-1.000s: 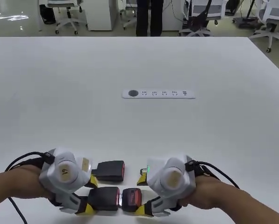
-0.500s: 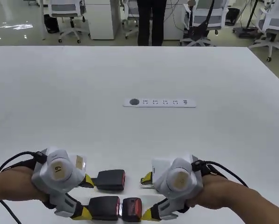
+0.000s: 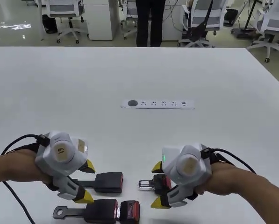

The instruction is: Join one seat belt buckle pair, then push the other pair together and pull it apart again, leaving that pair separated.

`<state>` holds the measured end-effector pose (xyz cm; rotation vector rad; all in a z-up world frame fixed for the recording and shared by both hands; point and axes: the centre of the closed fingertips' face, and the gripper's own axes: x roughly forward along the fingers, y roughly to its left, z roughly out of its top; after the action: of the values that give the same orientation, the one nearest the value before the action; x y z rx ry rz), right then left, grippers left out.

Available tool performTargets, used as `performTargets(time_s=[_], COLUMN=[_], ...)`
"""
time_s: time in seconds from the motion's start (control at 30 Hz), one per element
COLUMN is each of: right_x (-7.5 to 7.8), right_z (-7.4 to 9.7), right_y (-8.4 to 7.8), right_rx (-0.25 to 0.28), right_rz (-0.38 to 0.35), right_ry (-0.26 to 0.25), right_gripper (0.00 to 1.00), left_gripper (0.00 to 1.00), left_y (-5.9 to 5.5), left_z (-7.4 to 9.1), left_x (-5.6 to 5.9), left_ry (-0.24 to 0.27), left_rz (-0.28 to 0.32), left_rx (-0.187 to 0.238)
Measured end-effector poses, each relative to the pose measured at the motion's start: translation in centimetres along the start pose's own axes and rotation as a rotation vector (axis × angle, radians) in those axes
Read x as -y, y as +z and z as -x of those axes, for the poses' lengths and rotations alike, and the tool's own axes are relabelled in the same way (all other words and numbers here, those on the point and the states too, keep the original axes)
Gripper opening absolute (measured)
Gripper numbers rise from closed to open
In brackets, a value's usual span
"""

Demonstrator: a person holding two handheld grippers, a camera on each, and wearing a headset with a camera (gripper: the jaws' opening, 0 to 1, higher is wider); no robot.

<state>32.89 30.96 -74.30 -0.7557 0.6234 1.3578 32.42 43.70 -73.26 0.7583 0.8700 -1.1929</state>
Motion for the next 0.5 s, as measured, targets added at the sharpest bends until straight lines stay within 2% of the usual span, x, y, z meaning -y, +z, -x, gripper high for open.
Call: performTargets(time_s=[0.07, 0.13, 0.3, 0.5], right_x=[0.2, 0.5, 1.0, 1.5], right_z=[0.1, 0.2, 0.5, 0.5], right_y=[-0.3, -0.7, -1.8, -2.5], right_rx=[-0.003, -0.012, -0.027, -0.024], right_rz=[-0.007, -0.011, -0.019, -0.025], right_ry=[-0.001, -0.004, 0.001, 0.010], right_gripper=[0.49, 0.49, 0.48, 0.45], left_gripper=[0.46, 0.46, 0.46, 0.45], left_y=[-0.3, 0.0, -0.4, -0.8], left_z=[-0.3, -0.4, -0.8, -1.8], left_x=[-0.6, -0.6, -1.3, -2.1], left_ry=[-0.001, -0.006, -0.022, -0.031], left_rz=[-0.001, 0.000, -0.014, -0.016], left_rx=[-0.003, -0.007, -0.018, -0.012])
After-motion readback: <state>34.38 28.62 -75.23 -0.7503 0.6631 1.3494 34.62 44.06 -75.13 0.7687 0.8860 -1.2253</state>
